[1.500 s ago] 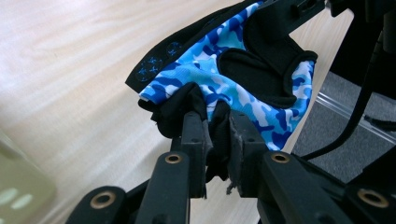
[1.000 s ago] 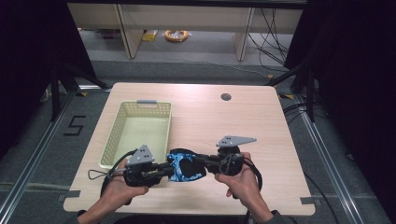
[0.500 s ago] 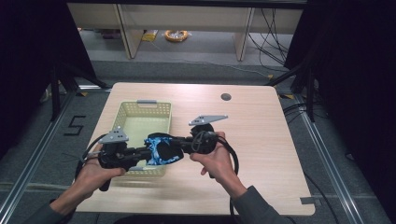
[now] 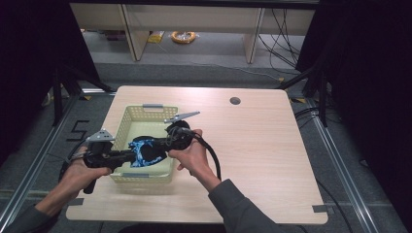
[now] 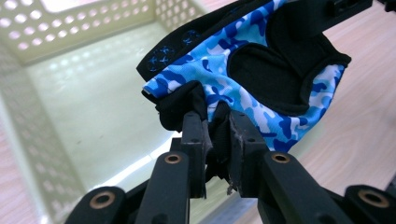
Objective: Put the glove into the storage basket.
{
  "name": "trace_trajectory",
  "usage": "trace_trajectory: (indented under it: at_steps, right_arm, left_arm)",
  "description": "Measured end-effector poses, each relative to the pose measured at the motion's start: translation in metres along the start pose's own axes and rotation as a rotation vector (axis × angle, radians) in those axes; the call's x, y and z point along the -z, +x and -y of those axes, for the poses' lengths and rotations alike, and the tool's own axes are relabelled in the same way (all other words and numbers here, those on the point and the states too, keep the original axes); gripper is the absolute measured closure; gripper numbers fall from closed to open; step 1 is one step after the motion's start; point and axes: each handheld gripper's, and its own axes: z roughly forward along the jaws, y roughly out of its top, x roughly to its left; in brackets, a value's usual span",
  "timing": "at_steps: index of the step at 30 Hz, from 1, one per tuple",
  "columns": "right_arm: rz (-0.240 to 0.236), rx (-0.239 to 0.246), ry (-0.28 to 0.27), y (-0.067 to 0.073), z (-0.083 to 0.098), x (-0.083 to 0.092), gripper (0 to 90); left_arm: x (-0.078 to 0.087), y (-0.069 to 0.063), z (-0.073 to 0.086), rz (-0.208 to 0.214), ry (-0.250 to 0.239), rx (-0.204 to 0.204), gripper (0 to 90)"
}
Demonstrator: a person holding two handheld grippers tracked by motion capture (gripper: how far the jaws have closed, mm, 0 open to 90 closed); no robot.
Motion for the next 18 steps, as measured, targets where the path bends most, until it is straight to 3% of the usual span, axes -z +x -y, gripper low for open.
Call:
trace_trajectory:
  at_steps: [14, 16, 18]
  right_arm:
    - [0.016, -0.047, 0.021, -0.010, 0.003, -0.038, 82.4]
    - [0.023, -0.074, 0.028, -0.010, 0.004, -0.042, 82.4]
    - [0.032, -0.068, 0.027, -0.013, 0.006, -0.047, 82.4]
  left_arm:
    - [-0.011, 0.024, 0.008, -0.018, 0.068, 0.020, 77.5]
    - [-0.014, 0.026, 0.007, -0.016, 0.083, 0.019, 77.6]
    - [-0.019, 0.028, 0.008, -0.030, 0.089, 0.043, 77.5]
